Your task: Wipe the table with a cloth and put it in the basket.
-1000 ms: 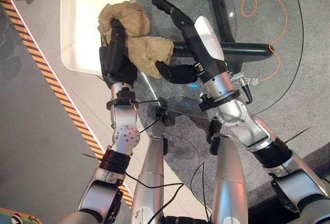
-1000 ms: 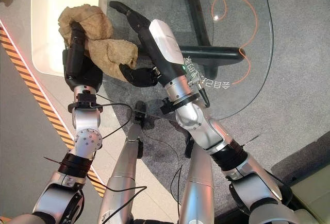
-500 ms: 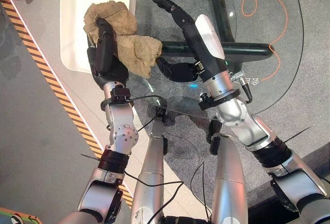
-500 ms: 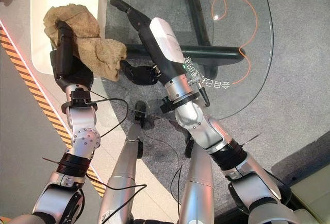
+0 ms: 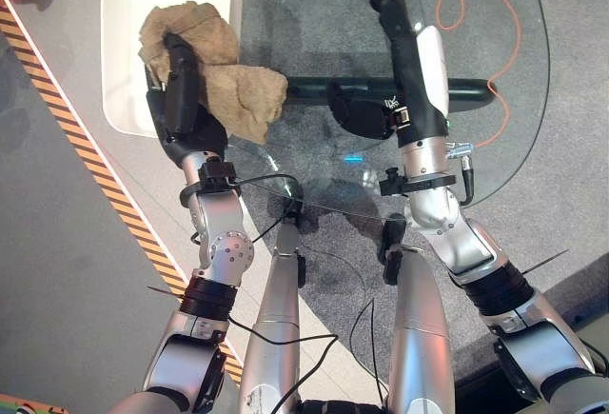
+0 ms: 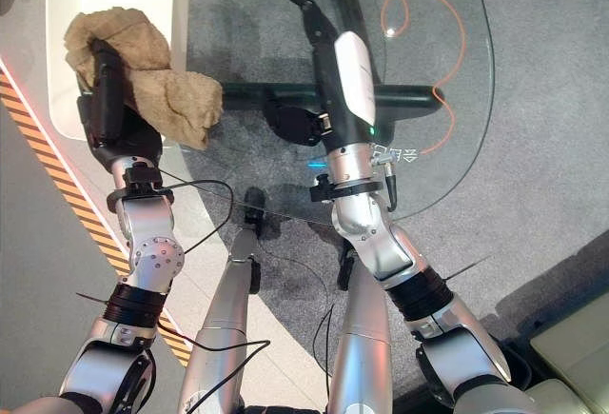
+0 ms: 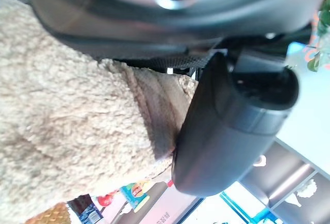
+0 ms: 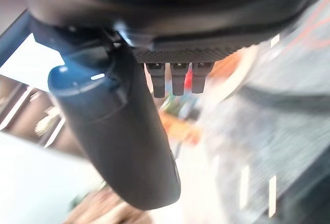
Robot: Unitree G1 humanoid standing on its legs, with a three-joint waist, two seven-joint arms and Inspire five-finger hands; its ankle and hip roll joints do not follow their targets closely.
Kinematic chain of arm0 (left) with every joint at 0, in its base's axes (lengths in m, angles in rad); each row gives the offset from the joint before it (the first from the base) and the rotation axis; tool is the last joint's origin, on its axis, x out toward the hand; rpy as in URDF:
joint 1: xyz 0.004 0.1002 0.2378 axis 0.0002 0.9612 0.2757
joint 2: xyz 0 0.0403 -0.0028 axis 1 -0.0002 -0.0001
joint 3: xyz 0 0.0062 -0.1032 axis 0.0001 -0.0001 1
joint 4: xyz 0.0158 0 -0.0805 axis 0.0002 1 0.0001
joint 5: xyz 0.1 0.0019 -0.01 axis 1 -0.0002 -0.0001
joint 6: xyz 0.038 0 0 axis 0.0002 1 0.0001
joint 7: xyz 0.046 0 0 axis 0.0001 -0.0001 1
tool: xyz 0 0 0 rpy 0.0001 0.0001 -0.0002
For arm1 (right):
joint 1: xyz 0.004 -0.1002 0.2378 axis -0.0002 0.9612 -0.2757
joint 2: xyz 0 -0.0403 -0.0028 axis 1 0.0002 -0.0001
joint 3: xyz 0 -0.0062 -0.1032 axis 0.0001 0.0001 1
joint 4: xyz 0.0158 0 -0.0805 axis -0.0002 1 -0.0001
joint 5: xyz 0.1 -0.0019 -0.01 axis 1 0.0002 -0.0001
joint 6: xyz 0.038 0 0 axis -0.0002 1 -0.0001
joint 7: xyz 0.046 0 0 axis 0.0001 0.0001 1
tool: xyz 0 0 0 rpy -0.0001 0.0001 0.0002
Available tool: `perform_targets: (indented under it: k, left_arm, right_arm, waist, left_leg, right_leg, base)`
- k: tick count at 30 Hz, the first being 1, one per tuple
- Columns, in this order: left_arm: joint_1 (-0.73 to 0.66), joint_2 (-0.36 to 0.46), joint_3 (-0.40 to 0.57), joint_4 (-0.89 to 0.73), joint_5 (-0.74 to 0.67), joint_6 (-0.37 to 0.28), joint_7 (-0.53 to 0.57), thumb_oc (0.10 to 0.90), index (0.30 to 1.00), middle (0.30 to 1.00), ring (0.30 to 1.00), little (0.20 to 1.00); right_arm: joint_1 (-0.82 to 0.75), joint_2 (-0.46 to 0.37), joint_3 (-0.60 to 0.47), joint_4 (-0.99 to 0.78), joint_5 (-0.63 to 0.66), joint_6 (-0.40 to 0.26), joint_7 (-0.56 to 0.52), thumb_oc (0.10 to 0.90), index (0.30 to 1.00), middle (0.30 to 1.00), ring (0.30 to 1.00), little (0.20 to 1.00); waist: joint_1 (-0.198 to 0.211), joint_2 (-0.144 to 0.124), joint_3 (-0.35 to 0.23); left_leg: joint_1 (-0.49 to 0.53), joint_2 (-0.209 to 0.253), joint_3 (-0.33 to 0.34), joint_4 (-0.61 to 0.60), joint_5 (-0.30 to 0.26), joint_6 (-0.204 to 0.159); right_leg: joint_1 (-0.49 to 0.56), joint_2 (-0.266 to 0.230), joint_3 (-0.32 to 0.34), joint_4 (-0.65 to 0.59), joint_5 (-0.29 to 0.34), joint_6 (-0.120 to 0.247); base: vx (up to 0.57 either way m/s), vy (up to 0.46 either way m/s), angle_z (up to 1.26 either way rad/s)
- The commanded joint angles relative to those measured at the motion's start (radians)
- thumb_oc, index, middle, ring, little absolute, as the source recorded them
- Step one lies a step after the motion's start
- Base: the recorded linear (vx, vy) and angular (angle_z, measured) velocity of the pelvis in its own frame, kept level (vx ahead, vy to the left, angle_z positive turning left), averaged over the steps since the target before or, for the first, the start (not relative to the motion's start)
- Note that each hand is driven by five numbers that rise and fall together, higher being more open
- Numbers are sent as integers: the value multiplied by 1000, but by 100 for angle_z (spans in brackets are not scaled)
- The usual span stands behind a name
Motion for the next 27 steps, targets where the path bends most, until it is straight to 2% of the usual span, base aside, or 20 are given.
perform_targets:
  k: [1,4,7,9,17,18,21,24,27]
  left_arm:
    - [-80,39,86,-86,75,-145,-87,100,300,300,300,200]
    - [-64,45,89,-86,71,-154,-101,100,300,300,300,200]
    - [-62,59,99,-77,62,-157,-105,100,300,300,300,200]
    - [-67,71,109,-65,52,-155,-111,100,300,300,300,200]
    - [-94,114,132,13,29,-165,-136,100,300,300,300,200]
    - [-112,130,136,45,27,-171,-137,100,300,300,300,200]
    - [-152,157,133,74,39,-169,-109,100,300,300,300,200]
    - [-200,186,126,103,66,-159,-69,100,300,300,300,200]
    - [-251,220,119,131,116,-153,-4,100,300,300,300,200]
  right_arm:
    - [-30,20,-72,-51,-32,-111,-151,800,900,900,900,900]
    - [22,15,-119,3,-37,-136,-236,800,900,900,900,900]
    - [31,-11,-153,54,-22,-129,-296,800,900,900,900,900]
    - [27,-33,-182,102,14,-128,-350,800,900,900,900,900]
    - [35,-73,-303,354,160,-193,-560,800,900,900,900,900]
    - [24,-84,-318,436,203,-197,-580,800,900,900,900,900]
    - [3,-96,-319,549,257,-216,-581,800,900,900,900,900]
    - [-15,-111,-308,647,290,-207,-578,800,900,900,900,900]
    - [-25,-115,-297,738,388,-211,-559,800,900,900,900,900]
  waist:
    - [-6,-37,-23]
    - [-15,-39,-23]
    - [-20,-39,-23]
    - [-21,-40,-23]
    - [-28,-40,-23]
    - [-28,-39,-23]
    - [-26,-36,-23]
    - [-25,-34,-23]
    - [-26,-34,-23]
  left_leg:
    - [38,-91,139,138,-191,107]
    - [40,-88,142,136,-194,111]
    - [42,-86,143,139,-198,112]
    - [45,-84,143,138,-201,111]
    - [60,-77,144,129,-205,109]
    - [63,-73,144,128,-206,107]
    - [65,-72,143,125,-207,107]
    - [69,-69,146,120,-205,106]
    - [68,-66,151,117,-204,103]
  right_leg:
    - [43,72,-3,-272,176,16]
    - [41,75,1,-275,180,17]
    - [41,77,5,-273,182,19]
    - [45,77,8,-277,183,20]
    - [62,87,15,-284,184,20]
    - [65,89,17,-284,183,19]
    - [68,92,20,-283,180,17]
    - [74,90,17,-288,181,16]
    - [78,88,14,-299,183,13]
  base:
    - [0,0,0]
    - [0,0,0]
    - [2,1,-1]
    - [4,5,-5]
    - [1,3,-1]
    - [0,0,0]
    - [0,0,0]
    - [0,0,0]
    - [-15,-2,-5]
